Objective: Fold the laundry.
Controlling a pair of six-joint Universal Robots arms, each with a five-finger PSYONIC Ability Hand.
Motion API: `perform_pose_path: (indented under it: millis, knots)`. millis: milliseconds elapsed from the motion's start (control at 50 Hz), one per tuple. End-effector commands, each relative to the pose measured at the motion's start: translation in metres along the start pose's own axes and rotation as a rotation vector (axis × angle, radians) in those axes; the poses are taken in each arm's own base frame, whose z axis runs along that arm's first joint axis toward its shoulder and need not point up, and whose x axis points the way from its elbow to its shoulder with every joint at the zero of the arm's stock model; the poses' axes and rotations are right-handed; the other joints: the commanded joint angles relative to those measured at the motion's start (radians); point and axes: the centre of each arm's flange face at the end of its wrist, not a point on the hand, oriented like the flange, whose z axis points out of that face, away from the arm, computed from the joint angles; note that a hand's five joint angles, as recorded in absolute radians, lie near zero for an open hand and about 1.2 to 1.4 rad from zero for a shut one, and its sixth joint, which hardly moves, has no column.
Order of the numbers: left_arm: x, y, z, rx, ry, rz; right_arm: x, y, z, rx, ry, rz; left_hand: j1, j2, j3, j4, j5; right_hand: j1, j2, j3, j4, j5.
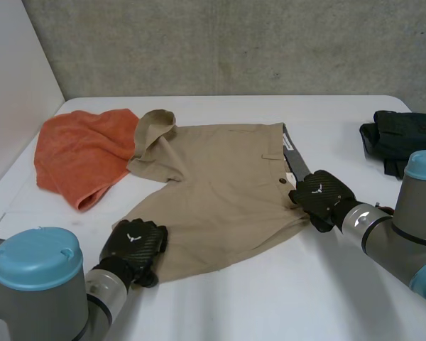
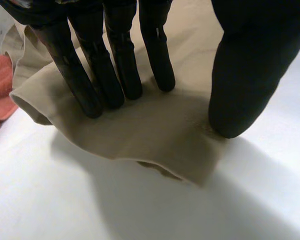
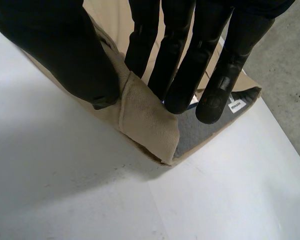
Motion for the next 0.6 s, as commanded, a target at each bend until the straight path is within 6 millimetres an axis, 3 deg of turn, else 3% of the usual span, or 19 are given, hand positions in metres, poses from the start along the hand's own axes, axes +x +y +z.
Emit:
perform_pose_path:
  millis: [20, 120, 200, 360, 380, 400, 460, 600]
  knots:
    - [0.0, 0.001, 0.013, 0.036, -0.01, 0.069, 0.002, 0.002, -0.001, -0.018, 0.017, 0.006, 0.3, 0.308, 0.311, 0.31, 0.317, 0.447, 0.22, 0.214, 0.207, 0.247]
    - [0.001, -0.003, 0.015, 0.048, -0.01, 0.082, 0.005, -0.001, -0.003, -0.012, 0.027, 0.02, 0.643, 0.651, 0.654, 0.654, 0.66, 0.447, 0.22, 0.214, 0.207, 0.247]
    - [0.0, -0.014, 0.011, 0.087, -0.014, 0.082, 0.006, -0.004, -0.006, -0.008, 0.032, 0.032, 0.644, 0.651, 0.654, 0.654, 0.661, 0.447, 0.22, 0.214, 0.207, 0.247]
    - [-0.01, -0.06, -0.001, 0.243, -0.047, 0.067, 0.011, -0.013, -0.015, -0.02, 0.019, 0.093, 0.644, 0.651, 0.654, 0.654, 0.661, 0.436, 0.21, 0.203, 0.196, 0.237]
    - [-0.012, -0.068, -0.003, 0.27, -0.056, 0.066, 0.011, -0.016, -0.019, -0.031, 0.006, 0.114, 0.644, 0.651, 0.654, 0.654, 0.661, 0.114, -0.113, -0.12, -0.126, -0.086]
    - [-0.013, -0.072, -0.004, 0.282, -0.059, 0.067, 0.012, -0.017, -0.02, -0.039, -0.001, 0.124, 0.644, 0.651, 0.654, 0.654, 0.661, -0.061, -0.288, -0.294, -0.301, -0.261]
    - [-0.016, -0.082, -0.004, 0.312, -0.065, 0.064, 0.012, -0.02, -0.026, -0.06, -0.028, 0.133, 0.644, 0.651, 0.654, 0.654, 0.661, -0.391, -0.617, -0.624, -0.631, -0.59]
    - [-0.017, -0.09, -0.004, 0.318, -0.063, 0.063, 0.012, -0.024, -0.026, -0.044, -0.051, 0.134, 0.644, 0.651, 0.654, 0.654, 0.661, -0.524, -0.751, -0.757, -0.764, -0.723]
